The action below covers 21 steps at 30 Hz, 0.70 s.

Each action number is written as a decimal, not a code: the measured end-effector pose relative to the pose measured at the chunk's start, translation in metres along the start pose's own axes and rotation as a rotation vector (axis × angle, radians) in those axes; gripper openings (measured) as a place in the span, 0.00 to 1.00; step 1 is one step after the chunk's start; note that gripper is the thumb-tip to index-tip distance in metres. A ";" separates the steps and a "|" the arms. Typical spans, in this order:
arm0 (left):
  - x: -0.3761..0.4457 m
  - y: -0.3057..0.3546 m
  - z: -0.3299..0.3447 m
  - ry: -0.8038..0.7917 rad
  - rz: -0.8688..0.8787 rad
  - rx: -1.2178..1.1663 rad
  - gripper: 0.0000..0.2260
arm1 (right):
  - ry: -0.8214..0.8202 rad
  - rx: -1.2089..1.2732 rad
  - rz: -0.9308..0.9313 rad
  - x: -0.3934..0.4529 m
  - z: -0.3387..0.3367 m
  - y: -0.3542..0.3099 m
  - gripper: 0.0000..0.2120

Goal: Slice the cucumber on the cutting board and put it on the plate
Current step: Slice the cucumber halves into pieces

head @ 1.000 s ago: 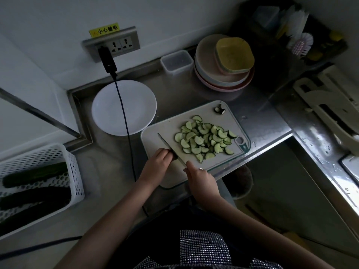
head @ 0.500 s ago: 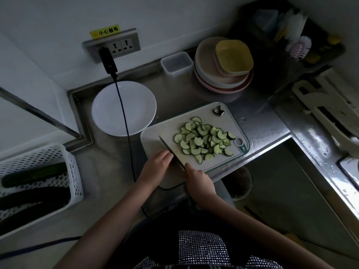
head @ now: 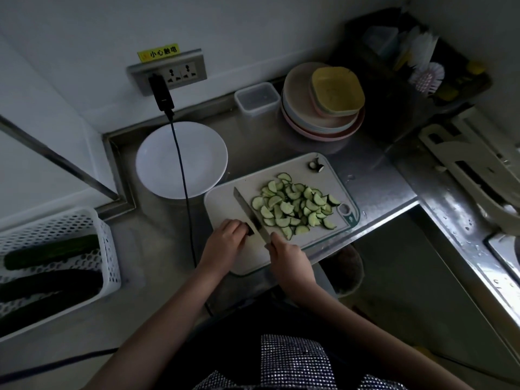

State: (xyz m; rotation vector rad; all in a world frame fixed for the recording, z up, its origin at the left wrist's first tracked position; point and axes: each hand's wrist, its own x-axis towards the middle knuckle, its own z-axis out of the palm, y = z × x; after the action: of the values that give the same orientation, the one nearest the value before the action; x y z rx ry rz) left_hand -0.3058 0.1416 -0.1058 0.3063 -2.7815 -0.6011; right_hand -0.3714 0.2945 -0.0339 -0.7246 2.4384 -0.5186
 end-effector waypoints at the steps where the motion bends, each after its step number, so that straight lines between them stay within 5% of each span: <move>1: 0.000 0.000 0.000 -0.003 -0.007 0.000 0.11 | -0.009 -0.003 -0.006 0.000 0.001 -0.001 0.08; 9: -0.001 -0.001 -0.002 -0.030 -0.051 -0.050 0.06 | -0.057 -0.020 0.039 0.002 0.009 0.006 0.07; 21: -0.001 -0.002 -0.002 -0.041 -0.046 -0.057 0.14 | -0.044 0.005 -0.005 0.004 0.009 -0.001 0.07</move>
State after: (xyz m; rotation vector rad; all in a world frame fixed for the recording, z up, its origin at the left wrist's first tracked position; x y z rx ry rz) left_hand -0.3035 0.1391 -0.1052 0.3502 -2.7969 -0.7044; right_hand -0.3684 0.2890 -0.0419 -0.7331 2.3944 -0.5056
